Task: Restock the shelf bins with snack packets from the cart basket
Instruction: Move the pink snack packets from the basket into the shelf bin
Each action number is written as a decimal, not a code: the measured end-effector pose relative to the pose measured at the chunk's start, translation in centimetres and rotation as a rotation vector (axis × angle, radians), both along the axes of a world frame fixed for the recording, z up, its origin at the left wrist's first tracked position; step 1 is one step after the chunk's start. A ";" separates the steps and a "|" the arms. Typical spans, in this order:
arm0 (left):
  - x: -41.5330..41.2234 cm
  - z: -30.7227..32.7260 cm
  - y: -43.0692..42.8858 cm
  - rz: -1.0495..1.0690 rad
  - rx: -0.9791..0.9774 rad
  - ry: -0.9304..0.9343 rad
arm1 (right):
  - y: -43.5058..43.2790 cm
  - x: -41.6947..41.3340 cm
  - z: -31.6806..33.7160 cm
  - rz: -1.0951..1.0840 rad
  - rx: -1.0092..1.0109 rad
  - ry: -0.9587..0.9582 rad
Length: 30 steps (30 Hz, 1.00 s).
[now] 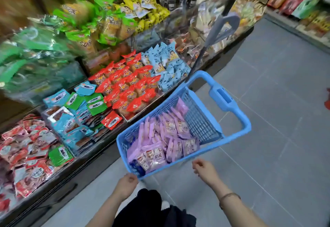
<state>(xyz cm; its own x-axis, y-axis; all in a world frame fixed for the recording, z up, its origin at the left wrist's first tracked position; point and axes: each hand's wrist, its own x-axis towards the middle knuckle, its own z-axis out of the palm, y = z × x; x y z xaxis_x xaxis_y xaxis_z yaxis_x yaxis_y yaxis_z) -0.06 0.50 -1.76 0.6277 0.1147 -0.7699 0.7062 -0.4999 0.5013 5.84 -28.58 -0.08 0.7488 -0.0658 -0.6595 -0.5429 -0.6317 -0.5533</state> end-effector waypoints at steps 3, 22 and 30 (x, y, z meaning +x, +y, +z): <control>2.2 -0.9 -0.1 0.024 -0.041 -0.006 | 0.9 2.0 0.4 0.061 -0.009 -0.058; 7.5 -7.9 -5.5 0.459 -0.090 0.082 | 5.6 13.1 -9.1 1.551 -0.503 -0.282; 8.6 -8.8 -8.6 0.514 0.002 0.022 | 3.7 14.8 -10.9 1.606 -0.533 -0.322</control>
